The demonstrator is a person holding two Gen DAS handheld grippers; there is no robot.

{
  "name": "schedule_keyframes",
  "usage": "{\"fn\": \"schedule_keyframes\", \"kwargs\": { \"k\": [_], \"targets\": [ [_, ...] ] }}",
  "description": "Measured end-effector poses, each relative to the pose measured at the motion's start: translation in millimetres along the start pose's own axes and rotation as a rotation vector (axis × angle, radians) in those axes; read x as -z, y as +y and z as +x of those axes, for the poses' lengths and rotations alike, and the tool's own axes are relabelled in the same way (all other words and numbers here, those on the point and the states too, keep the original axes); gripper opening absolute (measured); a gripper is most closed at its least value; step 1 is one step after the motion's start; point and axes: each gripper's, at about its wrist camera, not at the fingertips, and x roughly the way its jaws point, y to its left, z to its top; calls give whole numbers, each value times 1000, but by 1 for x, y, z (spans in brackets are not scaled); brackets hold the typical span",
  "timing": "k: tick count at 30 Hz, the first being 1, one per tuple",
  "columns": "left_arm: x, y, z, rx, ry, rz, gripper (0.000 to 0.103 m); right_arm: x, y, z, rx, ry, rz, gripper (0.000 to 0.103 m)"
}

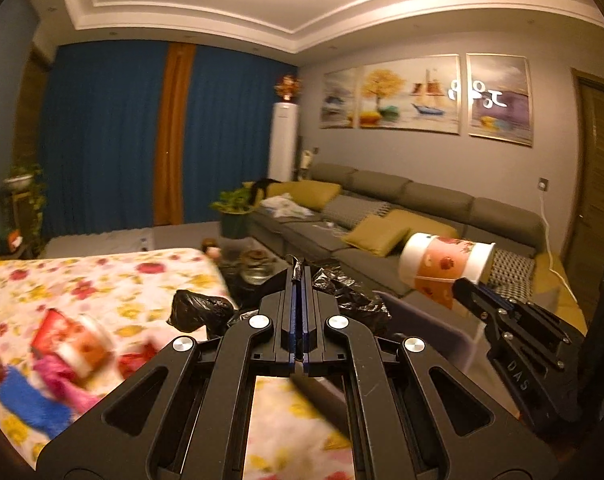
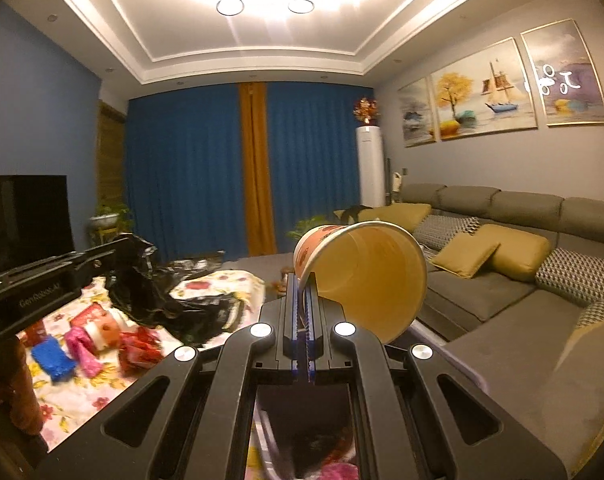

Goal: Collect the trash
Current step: 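Carry the cup and black bag in both tools over the grey bin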

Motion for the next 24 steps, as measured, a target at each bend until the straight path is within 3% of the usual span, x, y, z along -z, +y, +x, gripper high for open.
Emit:
{"fn": "schedule_keyframes", "kwargs": {
  "k": [7, 24],
  "targets": [
    [11, -34, 32, 60, 30, 26, 1, 7, -16, 2, 30, 2, 15, 4],
    [24, -47, 71, 112, 89, 35, 1, 5, -29, 15, 24, 27, 46, 4]
  ]
}}
